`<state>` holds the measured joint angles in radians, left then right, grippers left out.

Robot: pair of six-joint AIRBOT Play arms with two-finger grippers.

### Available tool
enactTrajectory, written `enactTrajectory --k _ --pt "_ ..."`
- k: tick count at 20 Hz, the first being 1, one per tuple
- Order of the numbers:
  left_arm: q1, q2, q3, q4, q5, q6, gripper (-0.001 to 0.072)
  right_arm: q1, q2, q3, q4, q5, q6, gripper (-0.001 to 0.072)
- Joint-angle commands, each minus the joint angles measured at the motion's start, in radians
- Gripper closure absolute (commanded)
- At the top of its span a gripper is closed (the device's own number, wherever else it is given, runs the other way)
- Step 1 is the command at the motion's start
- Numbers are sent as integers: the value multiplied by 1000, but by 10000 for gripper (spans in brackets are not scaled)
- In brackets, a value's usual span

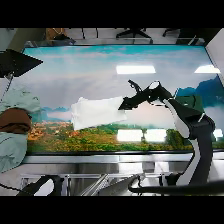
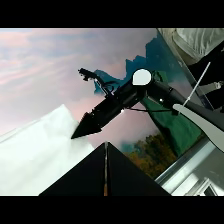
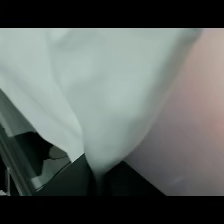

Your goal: Fold the shirts.

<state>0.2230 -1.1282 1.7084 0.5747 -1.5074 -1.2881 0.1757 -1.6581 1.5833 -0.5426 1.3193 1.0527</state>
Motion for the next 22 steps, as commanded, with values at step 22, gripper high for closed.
enactTrajectory --k 22 --pt "0 0 0 1 -20 45 690 -1002 496 132 -146 203 447 694"
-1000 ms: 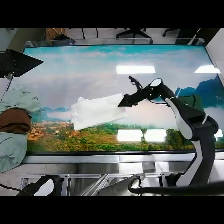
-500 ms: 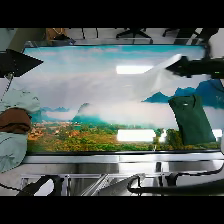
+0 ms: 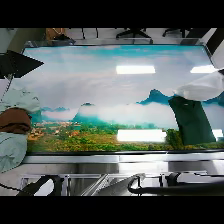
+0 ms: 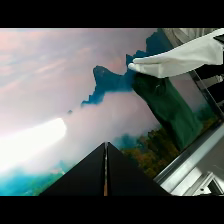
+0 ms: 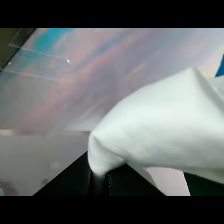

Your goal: Fold the shirts.

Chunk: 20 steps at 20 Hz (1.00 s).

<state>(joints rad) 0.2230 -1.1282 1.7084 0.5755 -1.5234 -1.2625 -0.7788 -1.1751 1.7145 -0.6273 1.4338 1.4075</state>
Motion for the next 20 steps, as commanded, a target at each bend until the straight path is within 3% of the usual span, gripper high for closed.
enactTrajectory --k 1,6,10,13,14,15,16,20 --pt "0 0 0 0 -4 25 690 -48 21 1 -75 131 99 694" --pt "0 0 0 0 -4 36 690 -47 77 -1 -326 394 280 693" --pt "0 0 0 0 -6 50 690 -47 146 -103 -640 408 349 692" --pt "0 0 0 0 -6 51 690 -47 193 -241 -724 407 343 689" --pt "0 0 0 0 -7 54 690 -47 199 -288 -758 407 343 637" --pt "0 0 0 0 -7 60 690 -47 196 -333 -784 405 343 385" --pt "0 0 0 0 -7 61 690 -47 191 -365 -805 399 341 193" --pt "0 0 0 0 -8 61 690 -46 147 -361 -805 396 321 181"
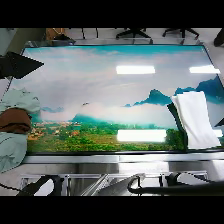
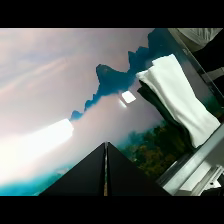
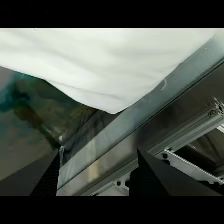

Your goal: Fold the shirts.

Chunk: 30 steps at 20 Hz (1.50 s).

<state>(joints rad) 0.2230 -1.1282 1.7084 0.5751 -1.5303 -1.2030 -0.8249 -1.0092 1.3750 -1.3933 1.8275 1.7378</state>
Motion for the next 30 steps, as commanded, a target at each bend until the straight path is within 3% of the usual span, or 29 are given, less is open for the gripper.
enactTrajectory --k 1,2,5,6,11,18,23,30 --pt "0 0 0 0 0 2 690 0 -26 -11 -23 -5 -9 187" --pt "0 0 0 1 0 2 690 0 -29 -4 17 -24 -10 239" --pt "0 0 0 0 5 2 690 29 -28 -3 269 -144 -62 613" --pt "0 0 0 1 3 2 690 61 -27 -3 345 -187 -95 692" --pt "-24 7 -38 2 -33 2 690 426 -23 -5 406 -290 -205 693" --pt "-219 136 -512 105 115 10 690 943 -2 -89 340 -505 -220 693" --pt "-262 190 -657 140 192 10 690 1004 -2 -89 343 -533 -220 692" --pt "-262 191 -662 139 206 17 690 1003 -5 -89 343 -533 -220 692"
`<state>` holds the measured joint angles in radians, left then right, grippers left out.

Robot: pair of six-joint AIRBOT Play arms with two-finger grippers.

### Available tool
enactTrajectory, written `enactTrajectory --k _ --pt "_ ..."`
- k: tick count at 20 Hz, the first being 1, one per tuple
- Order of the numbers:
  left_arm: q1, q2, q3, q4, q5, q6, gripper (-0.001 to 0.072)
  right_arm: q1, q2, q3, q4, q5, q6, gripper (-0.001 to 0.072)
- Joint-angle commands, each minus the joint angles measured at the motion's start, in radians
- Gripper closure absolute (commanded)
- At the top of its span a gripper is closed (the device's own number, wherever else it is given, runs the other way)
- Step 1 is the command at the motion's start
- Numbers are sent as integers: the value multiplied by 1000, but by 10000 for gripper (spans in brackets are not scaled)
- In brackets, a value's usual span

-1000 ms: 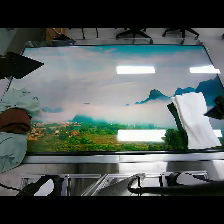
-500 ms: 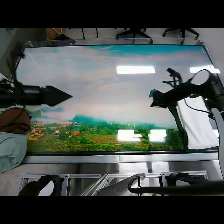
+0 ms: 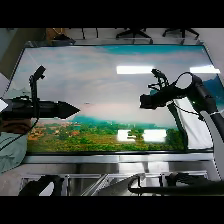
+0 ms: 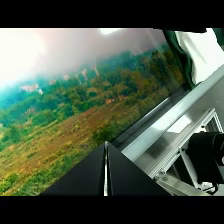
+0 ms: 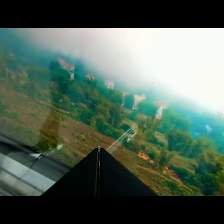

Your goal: Fold the shirts.

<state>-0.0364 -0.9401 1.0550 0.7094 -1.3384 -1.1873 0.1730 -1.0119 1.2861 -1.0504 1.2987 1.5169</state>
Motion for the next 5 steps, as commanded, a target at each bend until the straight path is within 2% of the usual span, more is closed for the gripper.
enactTrajectory --k 1,5 --pt "-2 3 -8 5 14 2 690 5 -2 0 0 -4 0 692" --pt "-2 3 -8 5 13 2 689 5 -5 0 0 -4 1 692"
